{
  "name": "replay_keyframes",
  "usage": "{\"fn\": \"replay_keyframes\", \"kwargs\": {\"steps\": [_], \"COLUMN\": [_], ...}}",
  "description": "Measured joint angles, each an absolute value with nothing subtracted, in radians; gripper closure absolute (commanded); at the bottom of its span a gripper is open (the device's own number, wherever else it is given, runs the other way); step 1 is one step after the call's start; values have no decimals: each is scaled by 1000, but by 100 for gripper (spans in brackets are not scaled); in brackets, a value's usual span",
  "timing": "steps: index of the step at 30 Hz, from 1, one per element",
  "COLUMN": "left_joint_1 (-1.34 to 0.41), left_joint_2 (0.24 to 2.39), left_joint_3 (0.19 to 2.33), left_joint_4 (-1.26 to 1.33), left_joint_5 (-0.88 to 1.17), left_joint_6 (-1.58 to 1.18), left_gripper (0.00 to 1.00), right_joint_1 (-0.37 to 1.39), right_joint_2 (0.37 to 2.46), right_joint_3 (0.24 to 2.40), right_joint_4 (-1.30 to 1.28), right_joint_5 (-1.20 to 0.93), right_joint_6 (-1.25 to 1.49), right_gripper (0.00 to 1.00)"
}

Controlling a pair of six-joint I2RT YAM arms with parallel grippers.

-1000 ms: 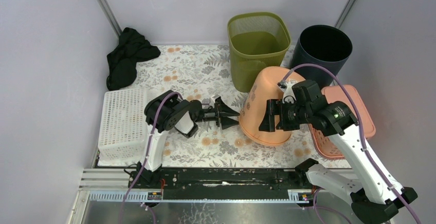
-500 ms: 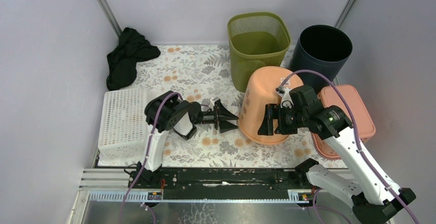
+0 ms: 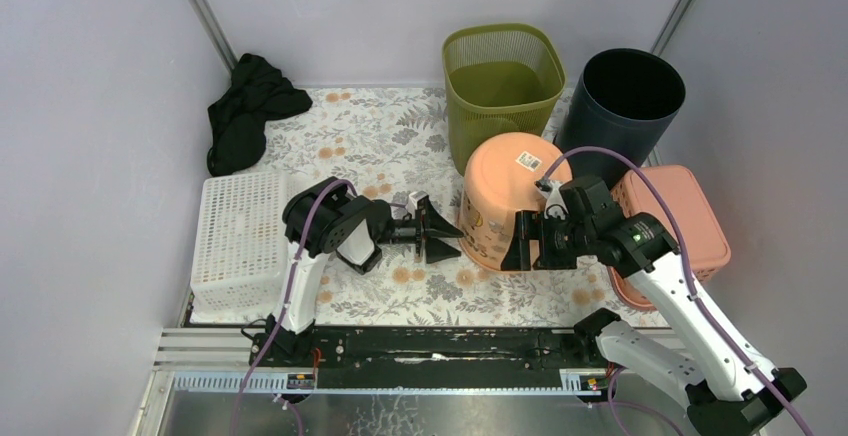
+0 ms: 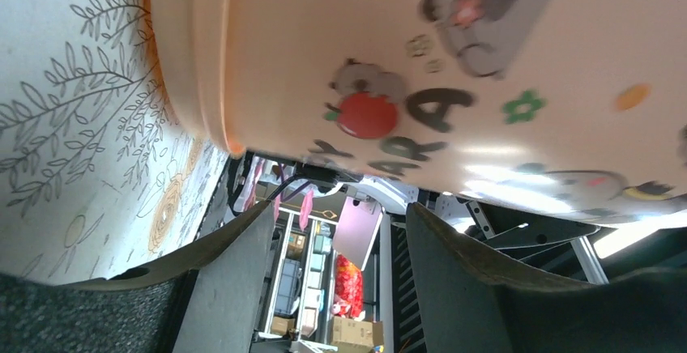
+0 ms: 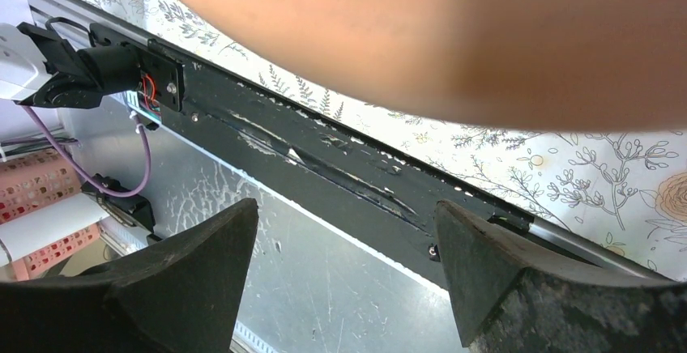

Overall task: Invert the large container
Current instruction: Turn the container upside down at the center of the board.

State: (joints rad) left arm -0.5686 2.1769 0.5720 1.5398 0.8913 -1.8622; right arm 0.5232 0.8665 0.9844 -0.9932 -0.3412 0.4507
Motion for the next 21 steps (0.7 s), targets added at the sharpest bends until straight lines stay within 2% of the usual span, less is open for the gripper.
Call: {"fn": "replay_keyframes", "kwargs": {"steps": [5, 9, 16, 21], "left_joint_1": [-582, -612, -655, -654], "left_joint_2": [2170, 2135, 1916, 1761], "left_joint_3": [584, 624, 704, 752], "left_joint_4": [1495, 1349, 796, 493], "left_joint_5": [894, 894, 859, 811], "left_joint_6": [-1810, -1734, -1422, -1237], "left_gripper": [32, 32, 31, 31], "right_joint_1": [523, 523, 523, 523], "right_joint_2": [862, 870, 875, 910], "right_joint_3": [994, 1047, 1151, 1238], "right_joint_4": [-1013, -1052, -1108, -1135], "right_joint_5": [-317, -204, 33, 182], "right_joint_6": [454, 476, 524, 548], "right_gripper": [13, 11, 9, 8]}}
